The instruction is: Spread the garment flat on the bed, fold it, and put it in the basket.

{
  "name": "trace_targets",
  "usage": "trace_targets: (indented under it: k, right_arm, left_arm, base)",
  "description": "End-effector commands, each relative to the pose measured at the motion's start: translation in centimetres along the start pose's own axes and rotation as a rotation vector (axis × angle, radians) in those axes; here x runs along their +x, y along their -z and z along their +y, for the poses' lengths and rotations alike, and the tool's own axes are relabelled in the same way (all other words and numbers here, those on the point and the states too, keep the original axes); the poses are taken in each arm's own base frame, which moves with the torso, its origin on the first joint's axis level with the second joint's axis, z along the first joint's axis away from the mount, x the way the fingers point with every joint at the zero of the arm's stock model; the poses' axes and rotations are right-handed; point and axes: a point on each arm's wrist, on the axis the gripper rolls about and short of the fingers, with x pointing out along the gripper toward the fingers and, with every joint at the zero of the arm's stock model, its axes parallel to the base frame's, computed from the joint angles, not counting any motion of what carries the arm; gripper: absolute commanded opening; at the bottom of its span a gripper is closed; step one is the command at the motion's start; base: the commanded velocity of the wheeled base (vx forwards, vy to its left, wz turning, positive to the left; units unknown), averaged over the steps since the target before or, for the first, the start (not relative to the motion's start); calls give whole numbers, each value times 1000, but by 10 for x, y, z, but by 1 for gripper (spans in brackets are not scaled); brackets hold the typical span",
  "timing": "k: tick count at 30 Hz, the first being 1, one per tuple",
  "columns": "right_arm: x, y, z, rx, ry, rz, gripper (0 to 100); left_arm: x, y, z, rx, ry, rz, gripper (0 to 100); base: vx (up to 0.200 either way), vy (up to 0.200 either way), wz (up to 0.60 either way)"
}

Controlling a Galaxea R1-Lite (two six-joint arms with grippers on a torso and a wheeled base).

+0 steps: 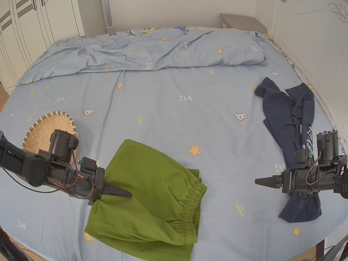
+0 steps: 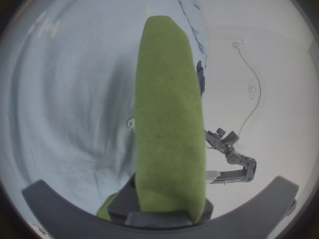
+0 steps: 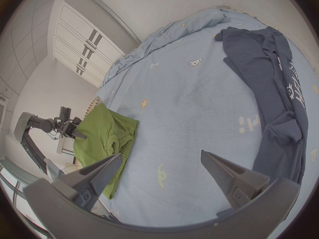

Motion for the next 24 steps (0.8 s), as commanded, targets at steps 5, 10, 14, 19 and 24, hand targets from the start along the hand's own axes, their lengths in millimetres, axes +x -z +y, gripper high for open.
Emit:
trace_targets:
  k: [5,10,14,19,24]
  right_arm:
    - [1,0,0,1,0,2,100]
    - [1,0,0,0,0,2,100]
    - [1,0,0,0,0,2,100]
    - [1,0,0,0,-1,2,100]
    - [0,0,0,-1,0,1,100]
  left_arm:
    - [-55,-13,-55,156,17,-132,0]
    - [-55,-10,-58,161,16,-114,0]
    - [-52,-9,-59,162,15,-101,0]
    - [-47,-4,-62,170,17,-69,0]
    - [-42,2,-66,193,20,-42,0]
  base:
    - [0,0,0]
    - [0,200,0]
    - [0,200,0]
    - [0,200,0]
    - [0,200,0]
